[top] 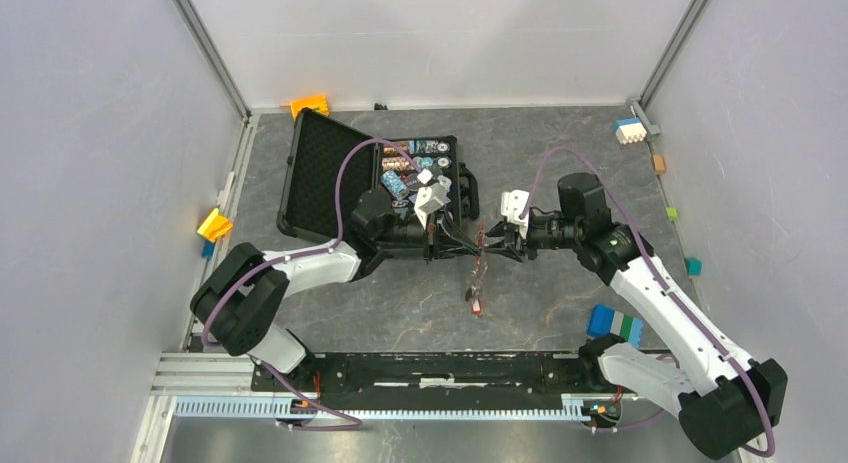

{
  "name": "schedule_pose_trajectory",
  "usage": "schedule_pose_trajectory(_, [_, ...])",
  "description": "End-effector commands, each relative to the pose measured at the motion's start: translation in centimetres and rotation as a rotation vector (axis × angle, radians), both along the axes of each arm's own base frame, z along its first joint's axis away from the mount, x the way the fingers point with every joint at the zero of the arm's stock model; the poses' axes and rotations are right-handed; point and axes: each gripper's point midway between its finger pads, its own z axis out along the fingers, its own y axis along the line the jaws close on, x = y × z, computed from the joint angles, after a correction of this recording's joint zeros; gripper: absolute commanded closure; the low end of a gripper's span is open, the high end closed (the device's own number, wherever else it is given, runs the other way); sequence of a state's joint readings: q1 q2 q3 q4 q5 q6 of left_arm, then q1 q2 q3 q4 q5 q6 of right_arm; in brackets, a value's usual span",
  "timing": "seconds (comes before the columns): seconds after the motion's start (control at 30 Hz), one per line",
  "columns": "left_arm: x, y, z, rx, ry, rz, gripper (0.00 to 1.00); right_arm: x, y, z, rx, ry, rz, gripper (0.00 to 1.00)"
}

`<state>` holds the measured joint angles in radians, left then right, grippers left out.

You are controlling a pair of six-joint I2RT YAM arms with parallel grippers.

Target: Put the keys on the keyring

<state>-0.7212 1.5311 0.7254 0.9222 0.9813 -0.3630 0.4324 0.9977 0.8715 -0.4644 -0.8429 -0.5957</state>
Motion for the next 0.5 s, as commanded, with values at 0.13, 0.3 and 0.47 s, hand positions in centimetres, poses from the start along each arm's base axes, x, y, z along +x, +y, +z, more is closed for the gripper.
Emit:
schedule_pose_trajectory(0.13, [-1.3, 0.5, 0.7, -0.026, -0.156, -0.083, 0.98, 0.3, -0.1, 2.9, -0.004, -0.098, 0.028, 0.60])
schedule_pose_trajectory(0.3, [-1.9, 0.7, 1.0, -0.034, -0.180, -0.123, 0.98, 0.4, 0.0, 3.3, -0.012, -0.100, 0.036, 0.59])
schedule_pose_trajectory(0.47, [-1.9, 0.9, 1.2, -0.033, -0.186, -0.132, 0.98, 0.5, 0.1, 3.3, -0.012, -0.090, 0.044, 0.59])
